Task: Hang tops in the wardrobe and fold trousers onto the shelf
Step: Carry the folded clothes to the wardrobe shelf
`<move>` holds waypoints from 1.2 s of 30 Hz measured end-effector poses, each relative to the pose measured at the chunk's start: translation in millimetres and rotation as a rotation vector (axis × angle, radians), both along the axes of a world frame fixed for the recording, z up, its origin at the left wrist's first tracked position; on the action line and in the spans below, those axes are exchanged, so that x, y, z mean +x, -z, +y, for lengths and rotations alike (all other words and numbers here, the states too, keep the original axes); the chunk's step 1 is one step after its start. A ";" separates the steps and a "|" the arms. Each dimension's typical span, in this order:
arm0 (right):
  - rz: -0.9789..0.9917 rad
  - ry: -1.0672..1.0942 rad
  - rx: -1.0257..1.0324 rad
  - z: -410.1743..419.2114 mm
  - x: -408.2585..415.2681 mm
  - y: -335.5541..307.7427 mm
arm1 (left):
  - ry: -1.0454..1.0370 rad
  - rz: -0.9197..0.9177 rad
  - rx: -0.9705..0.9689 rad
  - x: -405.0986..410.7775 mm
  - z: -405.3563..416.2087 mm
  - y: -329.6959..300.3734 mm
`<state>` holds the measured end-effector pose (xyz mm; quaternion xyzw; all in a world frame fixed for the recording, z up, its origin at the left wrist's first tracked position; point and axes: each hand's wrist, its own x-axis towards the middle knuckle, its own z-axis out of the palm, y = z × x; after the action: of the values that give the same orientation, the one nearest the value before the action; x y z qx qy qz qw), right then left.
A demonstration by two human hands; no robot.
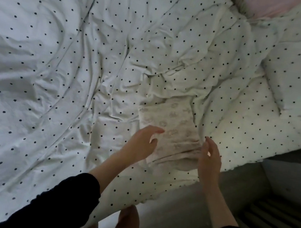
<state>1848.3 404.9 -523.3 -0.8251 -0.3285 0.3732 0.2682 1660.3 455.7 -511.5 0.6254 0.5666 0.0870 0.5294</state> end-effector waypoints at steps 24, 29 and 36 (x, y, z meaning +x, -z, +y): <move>-0.275 -1.045 -0.502 14.9 -26.7 35.4 | 0.995 0.571 0.861 -15.3 37.4 92.5; -0.577 -1.038 -0.394 -30.2 -93.8 30.2 | 0.892 0.663 0.623 -56.2 -21.8 65.9; -0.550 -1.122 -0.148 -49.9 -185.0 29.2 | 0.588 0.752 0.516 -154.4 -75.3 19.4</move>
<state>1663.3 355.0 -552.5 -0.6092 -0.7418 0.2528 -0.1208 1505.9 380.4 -530.9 0.8552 0.4784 -0.1583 0.1216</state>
